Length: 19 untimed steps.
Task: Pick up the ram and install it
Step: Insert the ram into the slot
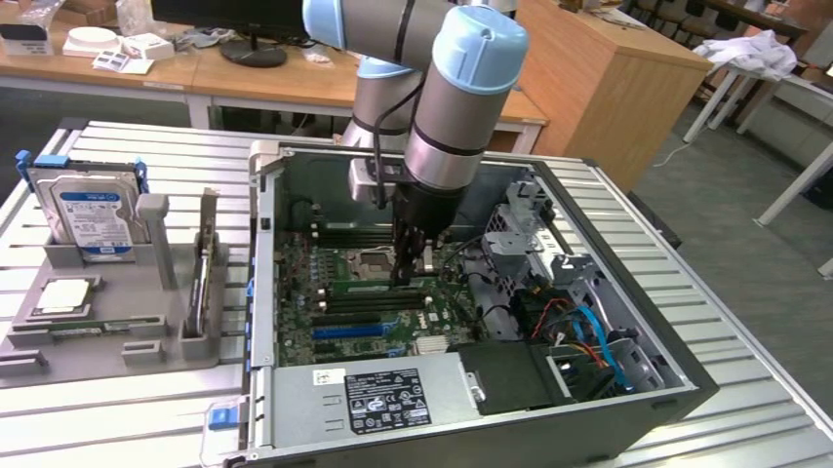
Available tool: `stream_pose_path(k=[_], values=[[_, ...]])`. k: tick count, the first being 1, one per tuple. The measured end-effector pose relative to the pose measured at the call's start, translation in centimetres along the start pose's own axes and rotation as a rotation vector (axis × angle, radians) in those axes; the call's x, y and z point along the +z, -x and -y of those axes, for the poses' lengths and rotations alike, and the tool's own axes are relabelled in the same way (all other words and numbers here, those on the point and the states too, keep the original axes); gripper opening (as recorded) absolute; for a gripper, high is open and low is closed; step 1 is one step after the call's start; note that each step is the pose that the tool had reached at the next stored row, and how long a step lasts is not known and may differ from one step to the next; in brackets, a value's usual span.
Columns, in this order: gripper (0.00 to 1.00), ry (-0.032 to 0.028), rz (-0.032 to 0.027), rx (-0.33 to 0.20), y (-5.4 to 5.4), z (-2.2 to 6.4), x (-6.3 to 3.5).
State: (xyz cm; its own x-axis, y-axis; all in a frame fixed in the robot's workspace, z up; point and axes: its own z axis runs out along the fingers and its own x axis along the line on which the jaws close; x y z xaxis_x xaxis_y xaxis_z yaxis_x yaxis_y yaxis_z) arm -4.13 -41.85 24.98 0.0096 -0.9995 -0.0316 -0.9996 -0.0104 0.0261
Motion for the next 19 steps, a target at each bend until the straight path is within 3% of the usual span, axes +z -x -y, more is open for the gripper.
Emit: stream_pose_path(k=[19], values=[[0.12,0.0001,-0.0001,0.000,-0.06,0.02,0.74]])
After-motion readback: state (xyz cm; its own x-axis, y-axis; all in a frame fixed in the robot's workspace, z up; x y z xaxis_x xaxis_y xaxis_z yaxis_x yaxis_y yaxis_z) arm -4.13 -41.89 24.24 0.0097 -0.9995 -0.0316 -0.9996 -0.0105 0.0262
